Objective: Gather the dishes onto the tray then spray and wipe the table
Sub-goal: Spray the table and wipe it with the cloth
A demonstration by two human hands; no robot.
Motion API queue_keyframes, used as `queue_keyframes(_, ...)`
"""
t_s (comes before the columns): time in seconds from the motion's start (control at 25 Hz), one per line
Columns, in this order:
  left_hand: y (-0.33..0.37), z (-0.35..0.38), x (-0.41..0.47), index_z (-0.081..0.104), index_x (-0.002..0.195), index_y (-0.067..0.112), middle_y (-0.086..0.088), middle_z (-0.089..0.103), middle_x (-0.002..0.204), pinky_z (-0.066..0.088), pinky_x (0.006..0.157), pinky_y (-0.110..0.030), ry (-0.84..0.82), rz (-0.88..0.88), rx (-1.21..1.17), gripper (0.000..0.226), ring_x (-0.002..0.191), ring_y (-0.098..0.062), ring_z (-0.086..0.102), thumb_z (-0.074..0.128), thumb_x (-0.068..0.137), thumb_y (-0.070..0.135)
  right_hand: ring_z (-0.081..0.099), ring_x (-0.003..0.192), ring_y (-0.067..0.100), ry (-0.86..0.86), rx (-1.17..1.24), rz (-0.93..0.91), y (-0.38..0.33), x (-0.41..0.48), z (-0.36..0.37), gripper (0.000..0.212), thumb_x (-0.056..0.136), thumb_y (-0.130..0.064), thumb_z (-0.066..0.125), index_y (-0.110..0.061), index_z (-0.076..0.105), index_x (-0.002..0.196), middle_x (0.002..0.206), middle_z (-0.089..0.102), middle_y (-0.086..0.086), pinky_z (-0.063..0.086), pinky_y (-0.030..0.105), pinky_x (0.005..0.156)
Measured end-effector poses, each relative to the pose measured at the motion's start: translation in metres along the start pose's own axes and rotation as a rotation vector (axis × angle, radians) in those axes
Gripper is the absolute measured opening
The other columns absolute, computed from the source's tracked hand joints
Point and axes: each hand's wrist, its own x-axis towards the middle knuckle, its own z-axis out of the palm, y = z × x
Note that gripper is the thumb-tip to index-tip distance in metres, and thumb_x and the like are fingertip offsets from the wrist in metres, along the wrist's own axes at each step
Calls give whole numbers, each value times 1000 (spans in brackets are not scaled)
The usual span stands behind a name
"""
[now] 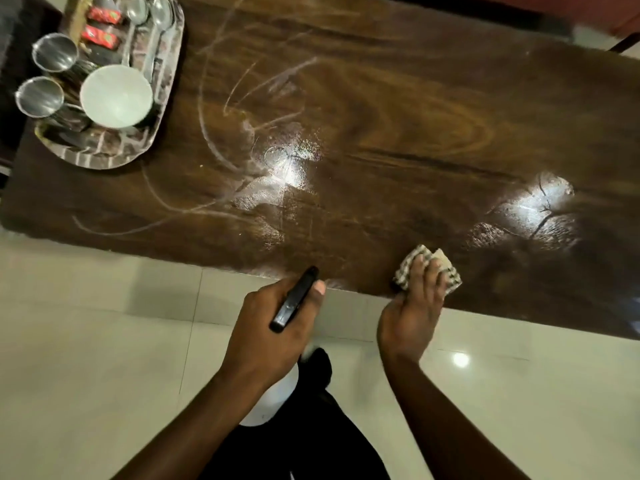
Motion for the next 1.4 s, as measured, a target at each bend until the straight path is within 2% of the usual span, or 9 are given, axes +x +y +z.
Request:
queue_keyframes(0.08, -7, 0, -7, 71, 80, 10, -11, 61, 57, 54, 52, -57, 27, -13, 4, 56, 52, -32, 58, 60, 96, 63, 8, 167, 24, -90, -43, -135, -25, -35, 18, 80, 95, 2, 45, -25, 30, 169, 178, 23, 2, 18, 49, 134)
queue_keyframes(0.28, -14, -11, -9, 66, 67, 16, -3, 63, 55, 57, 56, -54, 72, -49, 6, 49, 47, -23, 60, 64, 102, 51, 14, 166, 19, -545, -277, -1041, -14, -16, 8, 82, 95, -5, 46, -35, 26, 168, 178, 21, -7, 23, 45, 132)
queue_keyframes(0.52, -29, -50, 3, 74, 81, 12, -5, 75, 70, 59, 59, -55, 123, -57, -39, 58, 54, -24, 66, 59, 94, 67, 15, 166, 28, -26, -61, -163, -69, -41, 53, 82, 86, -6, 41, -19, 34, 167, 177, 26, 6, 21, 56, 131)
queue_keyframes(0.64, -29, -68, 14, 75, 77, 17, 1, 74, 64, 54, 56, -40, 158, -101, -67, 44, 48, -11, 65, 66, 100, 54, 2, 166, 17, -343, -83, -563, -127, -80, 84, 64, 103, -22, 37, -17, 35, 167, 177, 17, 2, 18, 50, 132)
queue_keyframes(0.8, -32, -90, 33, 71, 73, 19, 4, 73, 64, 51, 56, -34, 179, -117, -85, 40, 46, -5, 61, 69, 101, 47, 27, 161, 24, -560, -248, -1261, -136, -5, 83, 57, 100, -19, 50, -17, 52, 157, 168, 45, 7, 33, 52, 128)
queue_keyframes(0.92, -31, -102, 45, 65, 71, 8, -15, 63, 62, 54, 59, -52, 187, -86, -110, 54, 56, -34, 61, 68, 99, 54, 21, 165, 28, -401, -267, -855, -140, 77, 64, 77, 92, -9, 45, -25, 36, 167, 176, 29, 4, 27, 51, 131)
queue_keyframes(1.08, -32, -114, 66, 71, 80, 7, -16, 70, 70, 58, 62, -57, 157, -46, -147, 52, 66, -35, 68, 67, 100, 54, 12, 166, 28, -152, -155, -371, -185, 80, 81, 76, 95, -6, 42, -22, 31, 169, 177, 24, 5, 19, 51, 133)
queue_keyframes(1.32, -39, -129, 93, 73, 78, 17, 2, 69, 63, 53, 59, -40, 175, -89, -154, 38, 57, -17, 65, 71, 96, 50, 41, 144, 29, -602, -169, -1270, -209, -10, 111, 45, 97, -20, 57, -5, 69, 138, 145, 66, 18, 33, 45, 124)
queue_keyframes(1.4, -38, -136, 99, 67, 70, 11, -5, 62, 56, 51, 56, -44, 138, -81, -151, 48, 54, -26, 62, 69, 95, 52, 40, 153, 31, -632, -245, -1402, -220, 42, 107, 50, 100, -25, 53, -12, 65, 146, 158, 57, 11, 29, 44, 128)
